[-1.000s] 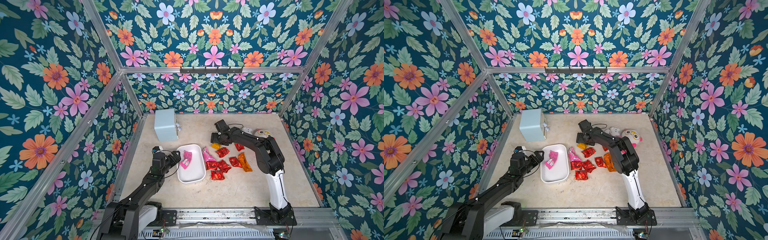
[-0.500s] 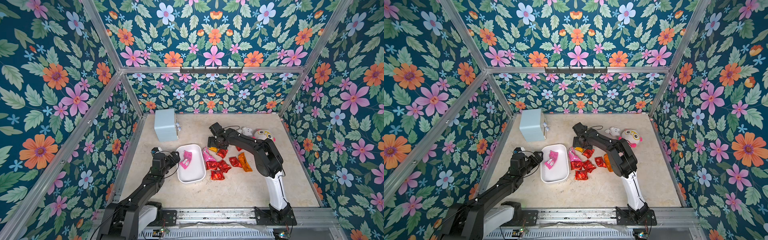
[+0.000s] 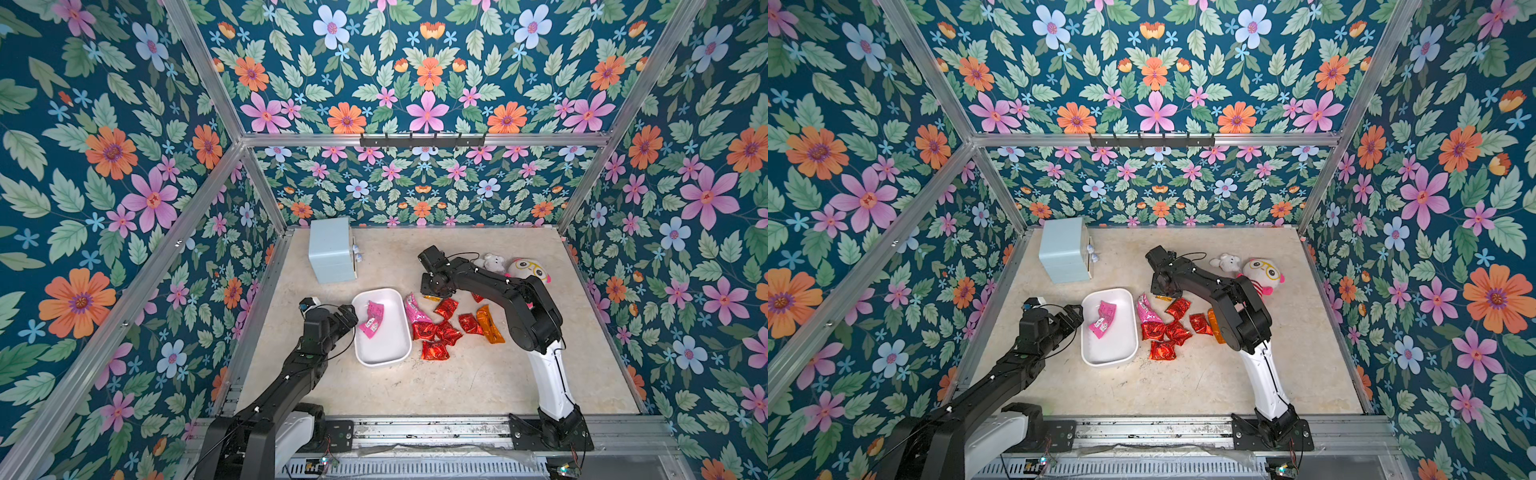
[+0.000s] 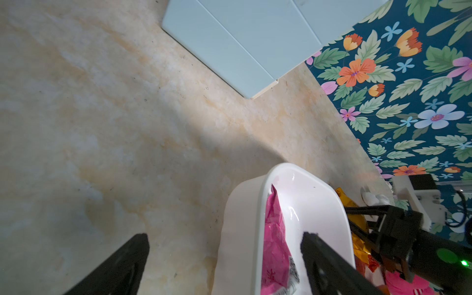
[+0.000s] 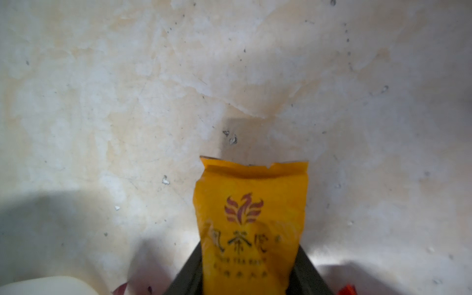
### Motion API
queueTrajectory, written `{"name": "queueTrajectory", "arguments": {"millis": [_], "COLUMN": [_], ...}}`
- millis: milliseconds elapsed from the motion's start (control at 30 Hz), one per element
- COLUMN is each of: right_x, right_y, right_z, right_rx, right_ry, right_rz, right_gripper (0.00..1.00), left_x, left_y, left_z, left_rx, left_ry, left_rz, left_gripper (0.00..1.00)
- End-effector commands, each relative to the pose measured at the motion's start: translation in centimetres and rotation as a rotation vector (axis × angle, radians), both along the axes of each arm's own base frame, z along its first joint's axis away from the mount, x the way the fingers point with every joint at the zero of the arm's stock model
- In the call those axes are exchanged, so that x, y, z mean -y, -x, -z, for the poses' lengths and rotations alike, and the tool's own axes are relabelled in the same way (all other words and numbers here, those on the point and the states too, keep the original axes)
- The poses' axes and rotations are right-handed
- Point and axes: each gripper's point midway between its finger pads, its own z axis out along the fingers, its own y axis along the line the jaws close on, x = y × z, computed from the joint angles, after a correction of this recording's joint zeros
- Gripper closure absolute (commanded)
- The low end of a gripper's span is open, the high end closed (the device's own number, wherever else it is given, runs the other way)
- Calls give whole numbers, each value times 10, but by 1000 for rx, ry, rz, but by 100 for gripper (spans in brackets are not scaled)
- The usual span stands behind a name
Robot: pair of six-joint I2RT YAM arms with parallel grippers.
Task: Put the tea bags into the storage box
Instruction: Pick up the tea bag from the center of the board, then place the tea bag in the storage box.
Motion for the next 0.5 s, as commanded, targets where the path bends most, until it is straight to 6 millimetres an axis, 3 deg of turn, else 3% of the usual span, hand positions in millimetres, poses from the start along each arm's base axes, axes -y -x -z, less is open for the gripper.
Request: {"name": "queueTrajectory", "arguments": {"millis": [0,100,233,300,467], "right_x": [1,-7,-39,-61,-111], "right_y": [-8,-8,10,24,68], "right_z": [-29,-55,-83,-89,-83], "right_rx": [75,111,142,140,111], "right_ry": [2,-50,-141,-193,-226], "right_rz": [-13,-37,-140,-203,-346], "right_gripper": [63,63,63,63,63], "left_x": [-5,-7,-8,-9,-13], "left_y": [0,0,-1,-1,2], "left_z": [1,0,-3,-3,0], "left_rx": [-5,-3,3,0,-22], "left_ry": [-2,2,7,9,13], "left_rz": [-35,-47,-60,-66,-87], "left_gripper": [1,1,1,1,1]}}
